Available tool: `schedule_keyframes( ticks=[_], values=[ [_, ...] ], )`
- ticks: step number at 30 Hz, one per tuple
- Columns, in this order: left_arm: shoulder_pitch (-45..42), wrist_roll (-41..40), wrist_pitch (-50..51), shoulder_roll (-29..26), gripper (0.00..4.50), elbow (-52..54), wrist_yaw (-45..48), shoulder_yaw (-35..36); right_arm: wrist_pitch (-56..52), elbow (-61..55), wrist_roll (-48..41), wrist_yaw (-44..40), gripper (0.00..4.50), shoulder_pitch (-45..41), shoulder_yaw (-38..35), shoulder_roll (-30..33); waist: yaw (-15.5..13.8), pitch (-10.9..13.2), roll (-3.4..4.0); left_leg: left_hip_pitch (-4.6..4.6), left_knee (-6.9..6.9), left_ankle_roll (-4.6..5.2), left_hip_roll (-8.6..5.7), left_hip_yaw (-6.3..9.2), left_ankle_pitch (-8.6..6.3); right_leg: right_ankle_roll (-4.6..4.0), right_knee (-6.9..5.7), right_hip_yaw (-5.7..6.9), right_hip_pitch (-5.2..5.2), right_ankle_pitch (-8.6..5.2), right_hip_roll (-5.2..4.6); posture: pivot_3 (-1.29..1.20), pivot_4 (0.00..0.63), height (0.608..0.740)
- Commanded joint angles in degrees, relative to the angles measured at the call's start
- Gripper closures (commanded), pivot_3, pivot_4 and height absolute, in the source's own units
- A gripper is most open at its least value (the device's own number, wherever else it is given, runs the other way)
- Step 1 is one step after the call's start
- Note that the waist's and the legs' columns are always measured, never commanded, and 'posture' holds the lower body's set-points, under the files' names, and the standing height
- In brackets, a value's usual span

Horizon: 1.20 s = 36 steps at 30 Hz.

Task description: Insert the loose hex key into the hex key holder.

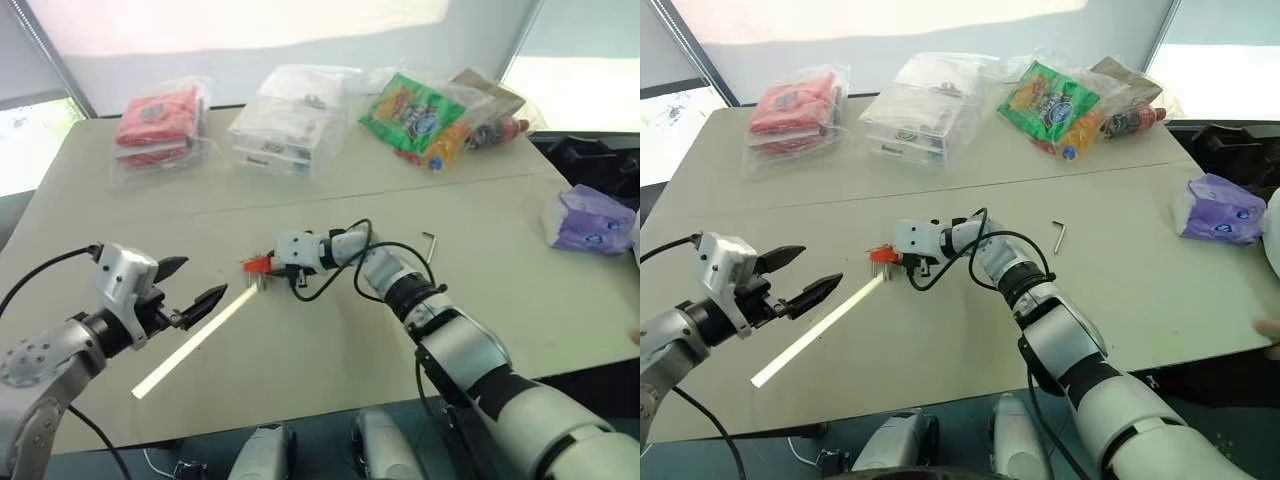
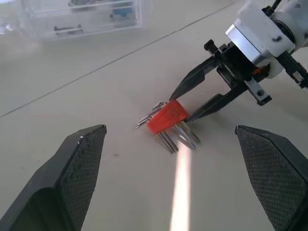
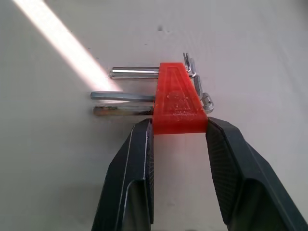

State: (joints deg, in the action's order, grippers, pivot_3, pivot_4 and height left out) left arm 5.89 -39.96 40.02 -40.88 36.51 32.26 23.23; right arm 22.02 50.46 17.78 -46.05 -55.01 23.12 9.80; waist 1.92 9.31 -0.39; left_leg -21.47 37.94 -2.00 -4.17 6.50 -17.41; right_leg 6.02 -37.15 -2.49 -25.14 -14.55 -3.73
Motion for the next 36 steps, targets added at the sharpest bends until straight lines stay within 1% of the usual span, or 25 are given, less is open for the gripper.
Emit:
schedule_keyframes(
  ticks=[1,6,7,9,11,15,22,29,36],
  values=[
    [-6.5,-3.1,0.9,0.2,0.0,-2.8,1.0,-2.1,8.5,-12.6,3.0,7.4,3.51,2.2,-2.2,6.5,-0.5,0.0,-0.03,-0.01,0.03,0.0,-0.01,-0.01,0.0,0.0,0.02,0.0,0.01,0.0,0.0,0.0,0.15,0.74],
    [-18.7,-6.2,3.1,0.8,0.0,-9.5,3.6,-6.5,17.5,-22.8,7.9,15.8,3.51,4.5,-3.6,14.8,-0.5,0.0,-0.05,0.01,0.03,-0.01,0.05,-0.12,0.0,0.01,-0.02,-0.02,-0.06,0.0,0.06,0.0,0.15,0.74],
    [-22.4,-7.6,4.1,1.1,0.0,-11.5,4.4,-7.5,19.8,-25.5,9.1,17.8,3.51,5.0,-4.5,16.7,-0.5,0.0,-0.05,0.02,0.03,-0.01,0.07,-0.15,0.0,0.01,-0.04,-0.03,-0.07,0.0,0.07,0.0,0.15,0.74],
    [-27.6,-9.1,5.5,1.6,0.0,-14.5,5.5,-8.9,22.7,-28.7,10.5,20.8,3.51,5.6,-5.5,19.1,-0.5,0.0,-0.08,-0.02,0.02,-0.01,0.07,-0.15,0.01,0.01,-0.05,-0.02,-0.12,0.0,0.07,0.0,0.15,0.74],
    [-31.8,-9.7,6.3,2.0,0.0,-17.3,7.1,-10.5,24.6,-31.6,11.0,22.5,3.51,6.3,-6.5,20.9,-0.6,0.0,-0.09,-0.02,0.02,-0.01,0.05,-0.2,0.0,0.01,-0.06,-0.05,-0.12,0.0,0.06,0.0,0.15,0.74],
    [-37.3,-9.9,7.3,3.2,0.0,-21.6,9.4,-13.0,26.0,-35.3,10.6,24.0,3.51,7.4,-7.6,22.8,-0.6,0.0,-0.09,-0.01,0.02,0.0,0.05,-0.23,0.01,0.01,-0.03,-0.07,-0.11,0.01,0.06,0.0,0.15,0.74],
    [-40.5,-9.1,6.8,5.6,0.0,-24.5,12.0,-15.4,25.2,-38.7,9.4,23.1,3.51,8.4,-7.4,23.4,-0.7,0.0,-0.1,-0.01,0.04,0.0,0.06,-0.23,0.01,0.01,-0.04,-0.08,-0.11,0.01,0.08,0.0,0.15,0.74],
    [-41.0,-8.6,6.3,6.6,0.0,-25.2,13.0,-15.6,24.1,-42.7,7.7,20.7,3.51,10.5,-6.7,23.2,-0.7,0.0,-0.11,-0.01,0.06,0.0,0.05,-0.23,0.01,0.01,-0.04,-0.09,-0.1,0.01,0.07,0.0,0.15,0.74],
    [-40.7,-8.0,6.3,8.0,0.0,-24.7,12.8,-15.7,23.3,-44.2,6.8,19.4,3.51,11.2,-7.0,23.2,-0.8,0.0,-0.11,-0.01,0.08,0.0,0.05,-0.23,0.01,0.01,-0.04,-0.1,-0.09,0.01,0.07,0.0,0.15,0.74]
  ],
)
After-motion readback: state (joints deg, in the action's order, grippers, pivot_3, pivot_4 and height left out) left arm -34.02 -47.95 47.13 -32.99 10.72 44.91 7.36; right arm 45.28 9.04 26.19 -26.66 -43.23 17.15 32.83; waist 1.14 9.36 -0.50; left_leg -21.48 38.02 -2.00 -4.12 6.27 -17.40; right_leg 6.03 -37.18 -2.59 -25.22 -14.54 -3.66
